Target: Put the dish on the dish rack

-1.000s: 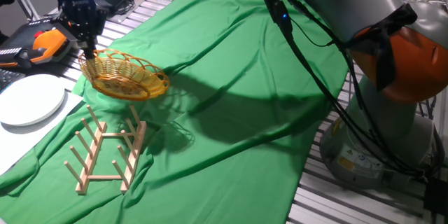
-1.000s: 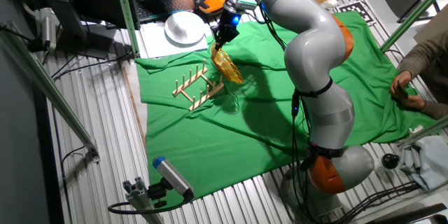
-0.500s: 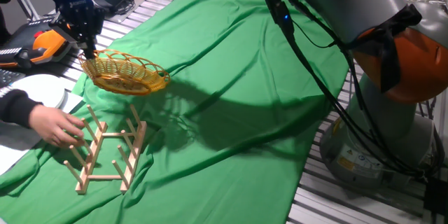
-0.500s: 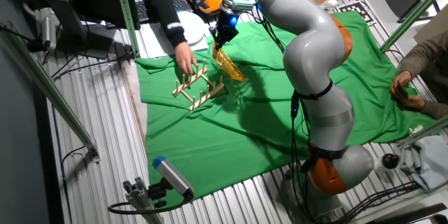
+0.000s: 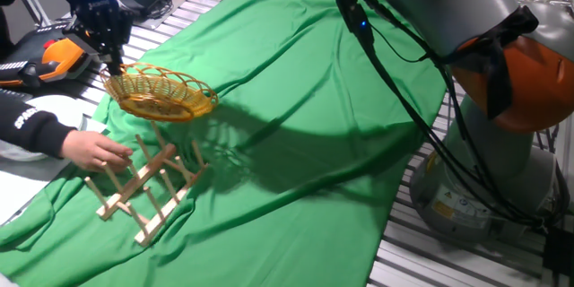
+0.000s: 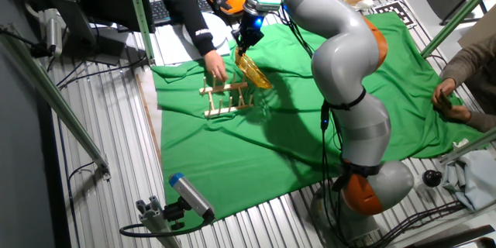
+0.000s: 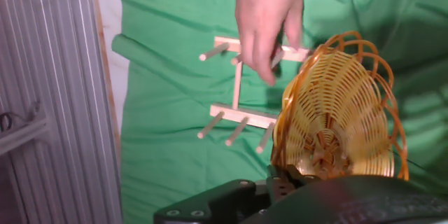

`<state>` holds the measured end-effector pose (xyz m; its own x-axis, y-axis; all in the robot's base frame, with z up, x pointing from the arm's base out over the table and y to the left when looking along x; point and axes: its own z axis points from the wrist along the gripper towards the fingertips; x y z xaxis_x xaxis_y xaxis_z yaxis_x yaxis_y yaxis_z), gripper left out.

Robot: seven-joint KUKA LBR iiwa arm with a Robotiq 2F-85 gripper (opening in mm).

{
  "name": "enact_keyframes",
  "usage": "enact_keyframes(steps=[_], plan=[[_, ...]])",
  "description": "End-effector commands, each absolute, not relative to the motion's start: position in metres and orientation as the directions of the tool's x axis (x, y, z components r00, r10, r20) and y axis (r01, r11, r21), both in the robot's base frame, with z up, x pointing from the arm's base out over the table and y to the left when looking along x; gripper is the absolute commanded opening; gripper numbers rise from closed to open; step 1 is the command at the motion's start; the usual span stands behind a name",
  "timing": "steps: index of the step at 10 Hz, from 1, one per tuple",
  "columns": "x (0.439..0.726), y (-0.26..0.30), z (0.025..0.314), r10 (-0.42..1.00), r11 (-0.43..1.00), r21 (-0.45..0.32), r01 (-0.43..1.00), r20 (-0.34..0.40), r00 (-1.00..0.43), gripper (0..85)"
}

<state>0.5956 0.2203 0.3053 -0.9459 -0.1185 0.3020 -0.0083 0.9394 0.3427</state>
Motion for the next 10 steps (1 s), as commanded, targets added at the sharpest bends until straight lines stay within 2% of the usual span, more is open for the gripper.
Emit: enact_keyframes(steps=[1,6,10], plan=[[0.5956,0.2201,0.3053,-0.116,0.938,0.345,-0.007,0.297,-0.948,0.0],[0.5956,0.2201,0.3053,-0.071,0.928,0.368,0.053,0.315,-0.946,0.0],[0.5956,0.2201,0.3053,-0.045,0.940,0.336,0.058,0.290,-0.956,0.0]])
